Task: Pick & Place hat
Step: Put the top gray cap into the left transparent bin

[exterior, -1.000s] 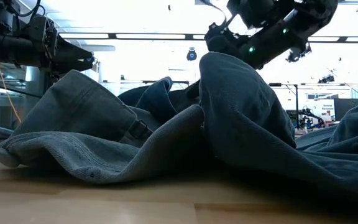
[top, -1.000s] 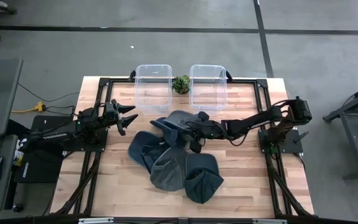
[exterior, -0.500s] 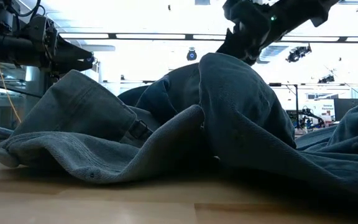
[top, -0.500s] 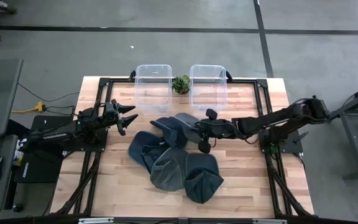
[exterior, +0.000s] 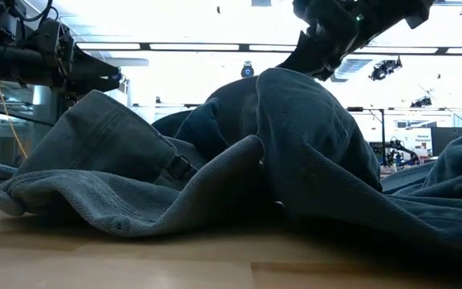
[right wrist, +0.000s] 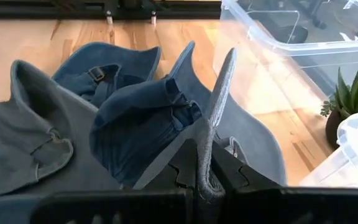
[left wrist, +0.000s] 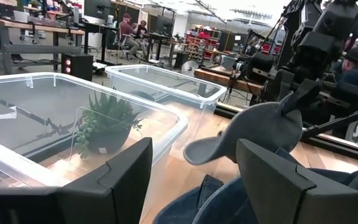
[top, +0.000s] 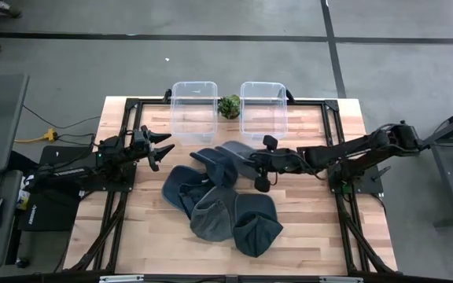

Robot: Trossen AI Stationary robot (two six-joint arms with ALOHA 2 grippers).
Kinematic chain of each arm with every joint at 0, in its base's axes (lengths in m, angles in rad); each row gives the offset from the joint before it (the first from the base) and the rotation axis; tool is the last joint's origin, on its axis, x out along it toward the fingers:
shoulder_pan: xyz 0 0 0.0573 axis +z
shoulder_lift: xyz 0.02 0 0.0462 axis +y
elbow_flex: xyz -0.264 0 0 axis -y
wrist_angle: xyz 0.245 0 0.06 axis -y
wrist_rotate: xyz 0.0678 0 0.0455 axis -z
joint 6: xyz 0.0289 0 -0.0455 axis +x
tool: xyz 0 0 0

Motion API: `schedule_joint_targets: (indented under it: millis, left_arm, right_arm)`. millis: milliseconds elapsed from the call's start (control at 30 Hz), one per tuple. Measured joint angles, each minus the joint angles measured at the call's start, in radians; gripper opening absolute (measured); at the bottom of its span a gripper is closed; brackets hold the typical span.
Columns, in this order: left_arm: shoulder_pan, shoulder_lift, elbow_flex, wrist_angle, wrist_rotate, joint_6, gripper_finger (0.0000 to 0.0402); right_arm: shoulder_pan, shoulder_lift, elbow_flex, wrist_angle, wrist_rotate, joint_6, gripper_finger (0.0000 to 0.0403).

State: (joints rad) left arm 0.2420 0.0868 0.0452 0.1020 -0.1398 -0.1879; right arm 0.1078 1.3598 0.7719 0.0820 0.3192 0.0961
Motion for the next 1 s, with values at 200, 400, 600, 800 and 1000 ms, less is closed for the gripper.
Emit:
schedule_joint_targets:
  millis: [200,400,600,800,1000]
  left_arm:
    - [0.0,0.0,0.0,0.0,0.0,0.0,0.0232]
    - [0.0,0.0,0.0,0.0,0.0,0.0,0.0232]
    - [0.0,0.0,0.0,0.0,0.0,0.0,0.0232]
    - [0.0,0.0,0.0,0.0,0.0,0.0,0.0232]
    - [0.0,0.0,0.0,0.0,0.0,0.0,0.0232]
  right_arm:
    - [0.03,-0.042,0.0,-0.011,-0.013,-0.012,0.0007]
    - [0.072,-0.141,0.0,-0.065,0.017,-0.034,0.0007]
    - [0.072,-0.214,0.0,-0.103,0.034,-0.049,0.0007]
    - [0.068,-0.236,0.0,-0.101,0.061,-0.099,0.0007]
    - [0.062,-0.236,0.0,-0.101,0.067,-0.12,0.0007]
